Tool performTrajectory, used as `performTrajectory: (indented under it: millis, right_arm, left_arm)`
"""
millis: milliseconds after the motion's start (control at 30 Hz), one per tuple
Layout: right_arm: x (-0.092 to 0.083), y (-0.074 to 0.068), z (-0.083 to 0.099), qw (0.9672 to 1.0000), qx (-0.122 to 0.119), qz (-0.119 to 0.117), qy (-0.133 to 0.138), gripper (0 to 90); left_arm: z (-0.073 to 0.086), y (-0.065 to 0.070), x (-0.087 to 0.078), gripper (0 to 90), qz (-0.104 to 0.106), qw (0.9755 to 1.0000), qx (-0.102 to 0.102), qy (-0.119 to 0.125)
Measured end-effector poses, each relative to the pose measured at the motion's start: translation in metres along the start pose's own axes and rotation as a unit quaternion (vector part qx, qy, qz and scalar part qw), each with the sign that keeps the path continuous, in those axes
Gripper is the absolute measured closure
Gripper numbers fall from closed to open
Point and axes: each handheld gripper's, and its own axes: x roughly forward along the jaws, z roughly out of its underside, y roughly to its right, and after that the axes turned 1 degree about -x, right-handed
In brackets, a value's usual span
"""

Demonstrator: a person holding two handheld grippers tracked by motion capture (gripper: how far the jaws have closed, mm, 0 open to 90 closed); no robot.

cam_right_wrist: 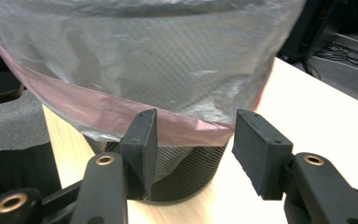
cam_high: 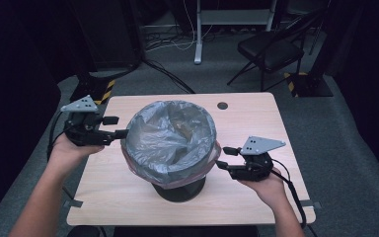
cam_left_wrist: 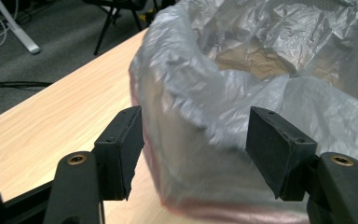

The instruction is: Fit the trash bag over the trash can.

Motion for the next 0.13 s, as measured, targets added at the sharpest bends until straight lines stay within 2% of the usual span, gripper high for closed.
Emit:
performTrajectory:
  millis: [133]
  right_arm:
    - [-0.004,0.004,0.001,0.9998,0.003,0.019,0.0,44.1]
  left_arm:
    - [0.015,-0.008,-0.009,35.5,-0.008,0.9999,-0.007,0.006]
